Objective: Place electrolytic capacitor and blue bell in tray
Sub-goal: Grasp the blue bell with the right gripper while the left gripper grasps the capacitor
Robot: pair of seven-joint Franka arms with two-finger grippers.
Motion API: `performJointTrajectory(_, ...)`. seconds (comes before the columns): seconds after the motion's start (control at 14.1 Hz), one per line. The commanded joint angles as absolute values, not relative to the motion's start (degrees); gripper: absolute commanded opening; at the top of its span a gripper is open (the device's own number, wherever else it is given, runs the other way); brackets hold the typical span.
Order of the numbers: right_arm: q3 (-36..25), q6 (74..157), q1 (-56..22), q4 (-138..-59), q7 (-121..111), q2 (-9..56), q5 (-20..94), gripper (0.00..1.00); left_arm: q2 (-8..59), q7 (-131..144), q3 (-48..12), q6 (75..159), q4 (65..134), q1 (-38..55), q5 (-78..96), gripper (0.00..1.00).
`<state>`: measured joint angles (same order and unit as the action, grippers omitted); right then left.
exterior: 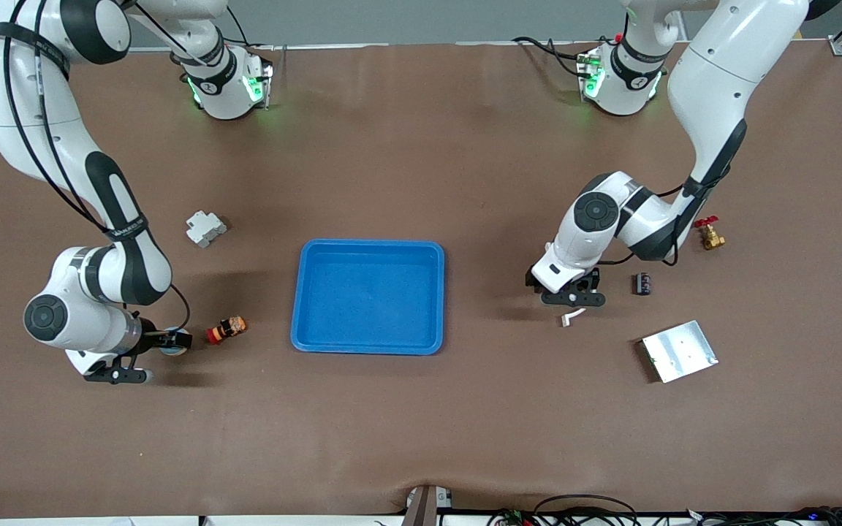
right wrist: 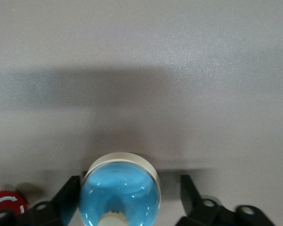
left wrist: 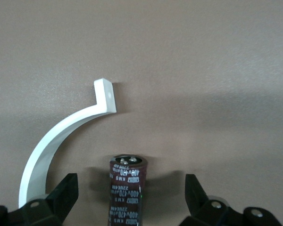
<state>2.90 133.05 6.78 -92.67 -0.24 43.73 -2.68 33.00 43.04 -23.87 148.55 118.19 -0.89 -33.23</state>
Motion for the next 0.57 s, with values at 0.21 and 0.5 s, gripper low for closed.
performJointTrajectory(0.21,3.43,132.63,7.82,-92.29,0.0,43.24,-3.16,0.08,34.01,52.26,-24.17,149.41,118.04,-1.14,-34.72,0.31)
performJointTrajectory(0.5,4.39,125.45,6.25,-90.18,0.44,40.88,-3.08,0.04,33.49,60.64,-24.34,149.41,117.25,-1.05,-34.72,0.0)
